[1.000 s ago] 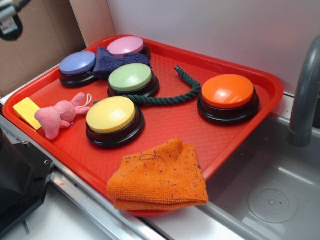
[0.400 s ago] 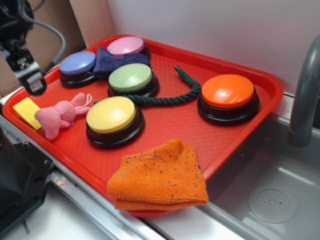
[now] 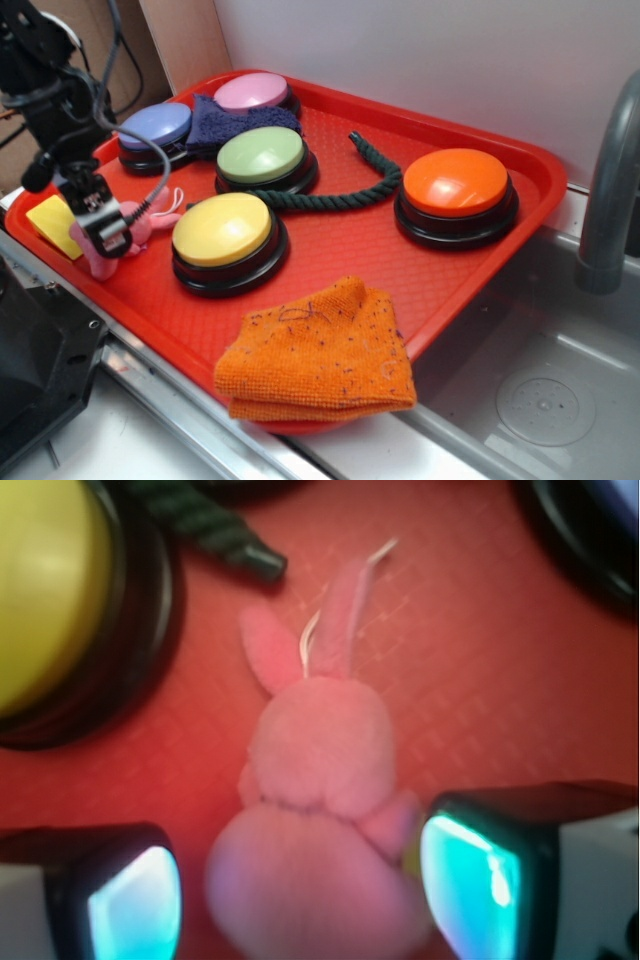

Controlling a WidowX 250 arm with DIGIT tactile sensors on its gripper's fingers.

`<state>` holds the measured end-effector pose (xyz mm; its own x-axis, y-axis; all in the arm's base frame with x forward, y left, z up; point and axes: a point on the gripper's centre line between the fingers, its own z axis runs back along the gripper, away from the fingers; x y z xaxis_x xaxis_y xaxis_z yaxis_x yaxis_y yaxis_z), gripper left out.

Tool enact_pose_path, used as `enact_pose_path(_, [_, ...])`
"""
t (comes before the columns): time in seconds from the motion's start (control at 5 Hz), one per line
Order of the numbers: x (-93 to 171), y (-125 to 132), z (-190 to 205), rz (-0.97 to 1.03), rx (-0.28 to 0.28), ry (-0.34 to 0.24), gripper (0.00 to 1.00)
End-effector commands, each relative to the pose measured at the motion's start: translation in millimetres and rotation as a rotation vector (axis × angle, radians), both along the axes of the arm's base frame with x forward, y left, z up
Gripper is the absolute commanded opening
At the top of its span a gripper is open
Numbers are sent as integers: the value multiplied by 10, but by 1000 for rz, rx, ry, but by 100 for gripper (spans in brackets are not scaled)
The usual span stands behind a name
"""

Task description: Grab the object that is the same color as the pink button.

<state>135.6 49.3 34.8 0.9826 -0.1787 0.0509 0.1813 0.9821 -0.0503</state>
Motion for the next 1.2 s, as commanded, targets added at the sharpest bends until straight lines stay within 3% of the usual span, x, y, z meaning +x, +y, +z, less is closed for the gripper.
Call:
enact_pose_path(0.0, [4,24,-238,37,7,33,100])
enact_pose_path(0.2, [-9,-2,-140,73,24,5,0])
enact_pose_path(0.6, [184,-239,454,76,-17,-13,0])
enact_pose_path(0.8, [387,-516,772,53,-59,-56,0])
enact_pose_path(1.0, [557,-812,1075,15,-63,-91,0])
